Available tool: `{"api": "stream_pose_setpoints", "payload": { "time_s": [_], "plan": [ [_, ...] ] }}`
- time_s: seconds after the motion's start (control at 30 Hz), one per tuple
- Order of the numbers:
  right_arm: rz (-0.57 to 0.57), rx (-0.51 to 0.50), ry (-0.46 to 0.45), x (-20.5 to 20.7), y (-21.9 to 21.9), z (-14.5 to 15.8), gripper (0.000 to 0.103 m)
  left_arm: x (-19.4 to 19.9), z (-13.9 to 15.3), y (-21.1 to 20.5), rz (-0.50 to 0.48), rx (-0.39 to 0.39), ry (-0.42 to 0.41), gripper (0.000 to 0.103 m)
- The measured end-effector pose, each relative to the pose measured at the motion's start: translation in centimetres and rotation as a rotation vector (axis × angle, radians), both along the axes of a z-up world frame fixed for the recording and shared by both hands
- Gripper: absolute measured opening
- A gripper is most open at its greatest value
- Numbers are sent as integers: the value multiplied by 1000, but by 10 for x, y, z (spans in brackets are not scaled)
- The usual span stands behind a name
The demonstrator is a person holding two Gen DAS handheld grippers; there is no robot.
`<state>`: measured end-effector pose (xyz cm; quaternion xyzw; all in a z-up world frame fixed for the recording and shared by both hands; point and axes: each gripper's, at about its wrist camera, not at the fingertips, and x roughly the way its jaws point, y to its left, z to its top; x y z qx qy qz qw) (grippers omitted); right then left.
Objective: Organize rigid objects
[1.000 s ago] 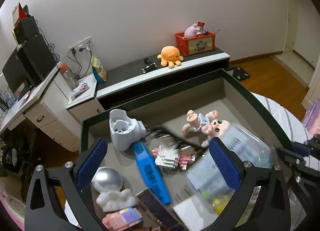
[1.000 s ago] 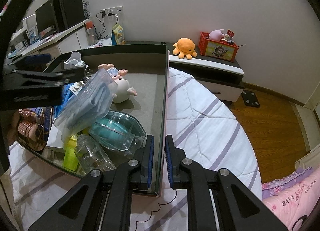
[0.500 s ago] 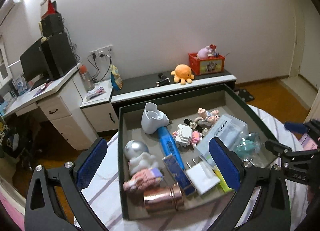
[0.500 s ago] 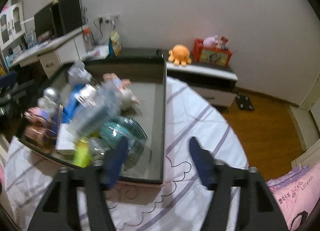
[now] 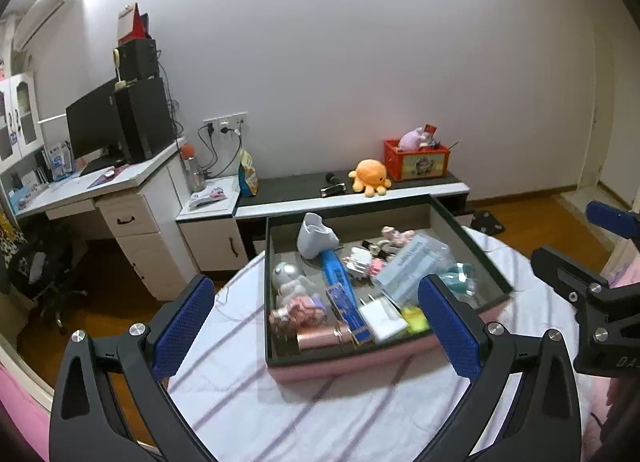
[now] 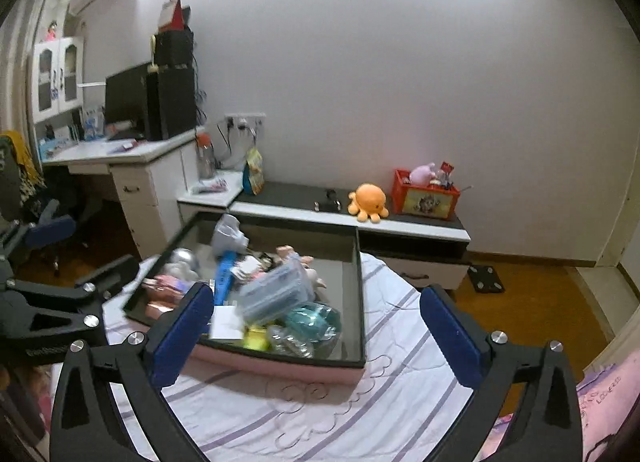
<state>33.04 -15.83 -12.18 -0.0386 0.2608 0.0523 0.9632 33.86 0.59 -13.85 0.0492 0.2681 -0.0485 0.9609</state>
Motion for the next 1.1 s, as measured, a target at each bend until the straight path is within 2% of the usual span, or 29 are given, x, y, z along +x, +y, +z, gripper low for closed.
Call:
{"api": "stream_pose_setpoints", "payload": {
  "time_s": [0.33,0.7,0.9,1.1],
  "plan": [
    [31,-10,-89,-64,22,20,103,-68,20,11,9,-45,-75,103],
    [-2,-1,-227,-144,22,43,103,-160,51,13,77,8,-261,103],
    [14,37,-281,-182,16,57,103,-200,67,12,96,11,-351,103],
    [18,53,-336,-212,13,73,103,-236,81,11,97,18,-412,103]
  ]
}}
